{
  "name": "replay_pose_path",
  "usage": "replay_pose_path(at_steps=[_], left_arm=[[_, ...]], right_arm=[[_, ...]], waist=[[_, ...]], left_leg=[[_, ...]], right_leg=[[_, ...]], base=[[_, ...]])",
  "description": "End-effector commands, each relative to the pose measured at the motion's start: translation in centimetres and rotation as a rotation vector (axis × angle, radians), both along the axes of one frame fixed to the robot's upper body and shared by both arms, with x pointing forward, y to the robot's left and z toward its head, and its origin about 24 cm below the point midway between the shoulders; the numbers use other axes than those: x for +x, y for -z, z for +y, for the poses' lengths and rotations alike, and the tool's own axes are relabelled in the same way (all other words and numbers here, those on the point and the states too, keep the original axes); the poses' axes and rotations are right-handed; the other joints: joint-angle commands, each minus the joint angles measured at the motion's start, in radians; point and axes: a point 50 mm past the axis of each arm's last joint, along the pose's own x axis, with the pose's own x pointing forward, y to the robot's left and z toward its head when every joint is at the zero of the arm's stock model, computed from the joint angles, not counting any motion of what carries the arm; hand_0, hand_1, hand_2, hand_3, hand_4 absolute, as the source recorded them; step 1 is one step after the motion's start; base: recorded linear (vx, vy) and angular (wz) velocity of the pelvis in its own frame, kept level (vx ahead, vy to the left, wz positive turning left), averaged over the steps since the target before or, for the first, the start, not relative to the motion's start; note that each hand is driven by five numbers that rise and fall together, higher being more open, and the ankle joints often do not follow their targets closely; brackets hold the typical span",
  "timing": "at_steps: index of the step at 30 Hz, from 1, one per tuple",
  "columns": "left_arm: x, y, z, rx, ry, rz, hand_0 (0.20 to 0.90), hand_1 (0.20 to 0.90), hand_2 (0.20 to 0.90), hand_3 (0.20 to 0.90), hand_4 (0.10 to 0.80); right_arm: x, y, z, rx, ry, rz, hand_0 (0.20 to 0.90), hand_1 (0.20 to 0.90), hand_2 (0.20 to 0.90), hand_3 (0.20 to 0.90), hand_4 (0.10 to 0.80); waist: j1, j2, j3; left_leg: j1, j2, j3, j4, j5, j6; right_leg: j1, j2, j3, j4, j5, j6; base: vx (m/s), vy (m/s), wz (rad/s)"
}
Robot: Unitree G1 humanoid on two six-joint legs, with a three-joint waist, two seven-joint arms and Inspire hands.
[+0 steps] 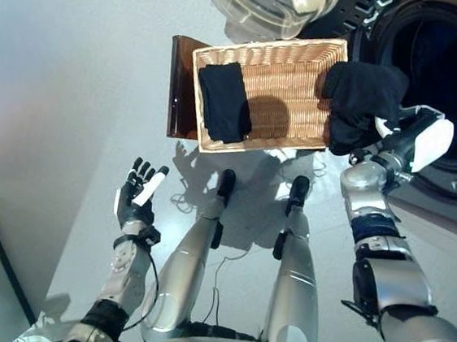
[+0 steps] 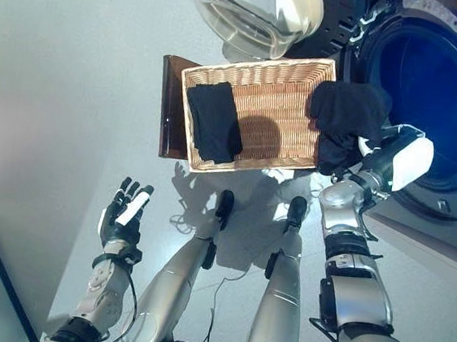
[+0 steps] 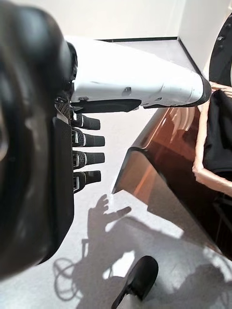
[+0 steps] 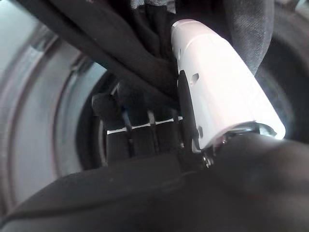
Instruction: Pick up the clothes and place them into the washing machine
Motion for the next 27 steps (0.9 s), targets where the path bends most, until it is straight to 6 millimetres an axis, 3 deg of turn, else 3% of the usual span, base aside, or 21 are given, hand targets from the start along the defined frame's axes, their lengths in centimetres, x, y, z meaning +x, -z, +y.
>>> replay_pose_path(at_steps=[1, 12, 17, 20, 27], left_arm=[[-1.4, -0.1, 2.4, 0.053, -0.058, -0.025, 0.900, 0.900, 0.900, 0.900, 0.800], [-1.5, 0.0, 1.9, 0.053, 0.002, -0.024, 0.900, 0.900, 0.900, 0.900, 0.800], [-1.3, -0.3, 1.6, 0.047, 0.031, -0.039, 0.900, 0.900, 0.900, 0.900, 0.800], [-1.5, -0.2, 1.5, 0.046, 0.042, -0.035, 0.900, 0.900, 0.900, 0.900, 0.800], [-1.4, -0.2, 1.2, 0.040, 0.059, -0.035, 0.900, 0.900, 0.900, 0.900, 0.800]], right_arm=[[-0.9, -5.7, -4.4, -0.050, 0.139, -0.213, 0.200, 0.200, 0.200, 0.200, 0.300], [-1.2, -11.4, -7.8, -0.065, 0.219, -0.216, 0.200, 0.200, 0.200, 0.200, 0.300], [-2.4, -14.2, -9.9, -0.089, 0.290, -0.206, 0.200, 0.200, 0.200, 0.200, 0.300], [-3.9, -17.0, -11.6, -0.135, 0.341, -0.214, 0.200, 0.200, 0.200, 0.200, 0.300], [-5.9, -20.1, -13.2, -0.111, 0.387, -0.288, 0.200, 0.200, 0.200, 0.200, 0.300]], waist=[[0.034, 0.049, -0.097], [0.056, 0.075, -0.098], [0.069, 0.088, -0.102], [0.076, 0.094, -0.105], [0.078, 0.101, -0.110]], left_leg=[[-0.005, 0.001, 0.014, -0.121, 0.054, -0.053], [-0.004, -0.003, 0.021, -0.130, 0.058, -0.058], [-0.001, -0.003, 0.021, -0.140, 0.064, -0.062], [-0.003, -0.002, 0.021, -0.145, 0.069, -0.064], [0.000, 0.000, 0.022, -0.156, 0.074, -0.069]], right_leg=[[0.016, 0.019, -0.009, 0.107, -0.150, -0.007], [0.015, 0.020, -0.004, 0.102, -0.146, -0.005], [0.014, 0.020, -0.003, 0.101, -0.146, -0.002], [0.006, 0.018, -0.003, 0.104, -0.146, -0.002], [-0.001, 0.017, 0.003, 0.109, -0.148, -0.002]], base=[[0.000, 0.000, 0.00], [-0.002, -0.005, -0.02], [0.000, 0.000, 0.00], [0.000, 0.000, 0.00], [0.000, 0.000, 0.00]])
